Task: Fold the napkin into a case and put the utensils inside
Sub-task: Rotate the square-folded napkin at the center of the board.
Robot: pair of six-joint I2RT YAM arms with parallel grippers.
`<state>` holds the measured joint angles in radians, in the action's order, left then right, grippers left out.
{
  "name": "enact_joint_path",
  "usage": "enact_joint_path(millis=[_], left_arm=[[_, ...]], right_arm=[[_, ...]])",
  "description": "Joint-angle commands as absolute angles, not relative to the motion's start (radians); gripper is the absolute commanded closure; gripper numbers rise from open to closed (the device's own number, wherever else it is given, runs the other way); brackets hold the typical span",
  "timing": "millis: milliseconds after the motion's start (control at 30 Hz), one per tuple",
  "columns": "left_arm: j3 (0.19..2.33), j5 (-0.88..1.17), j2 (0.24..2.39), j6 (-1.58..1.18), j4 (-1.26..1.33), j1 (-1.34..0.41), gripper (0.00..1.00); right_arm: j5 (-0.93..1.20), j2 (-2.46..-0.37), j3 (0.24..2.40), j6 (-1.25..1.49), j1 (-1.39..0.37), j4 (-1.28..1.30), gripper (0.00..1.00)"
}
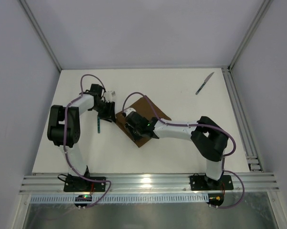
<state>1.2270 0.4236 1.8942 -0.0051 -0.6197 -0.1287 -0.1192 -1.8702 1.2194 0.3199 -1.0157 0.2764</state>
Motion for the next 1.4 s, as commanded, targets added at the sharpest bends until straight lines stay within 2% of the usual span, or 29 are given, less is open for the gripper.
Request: enact_joint_path(millis=[0,167,533,867,1367], left_arm=[[1.236,0.433,1.916,-0.008,-0.597,-0.130,0.65],[1.252,0.416,1.930,-0.011,-0.603,-0.138,0.67],[1.221,0.393,1.957,-0.003,-0.600,-0.161,0.68],[1.218,0.380,1.970,-0.003,-0.571,-0.160,1.00],[1.229,0.368,1.953,-0.003,-0.541,-0.160,1.00]], right_arm=[[-0.146,-1.876,1.266,0.327,-1.029,0.265,0.68],[-0.215,-1.873,1.258,0.322,-1.042,0.316,0.69],[-0.199,-1.901,1.220,0.334,-1.048,0.310,0.69],[-0.192,-1.896,1.195,0.354,-1.049,0.298,0.96],[-0.230,-1.802,1.129,0.371,-1.109,0.327,0.96]])
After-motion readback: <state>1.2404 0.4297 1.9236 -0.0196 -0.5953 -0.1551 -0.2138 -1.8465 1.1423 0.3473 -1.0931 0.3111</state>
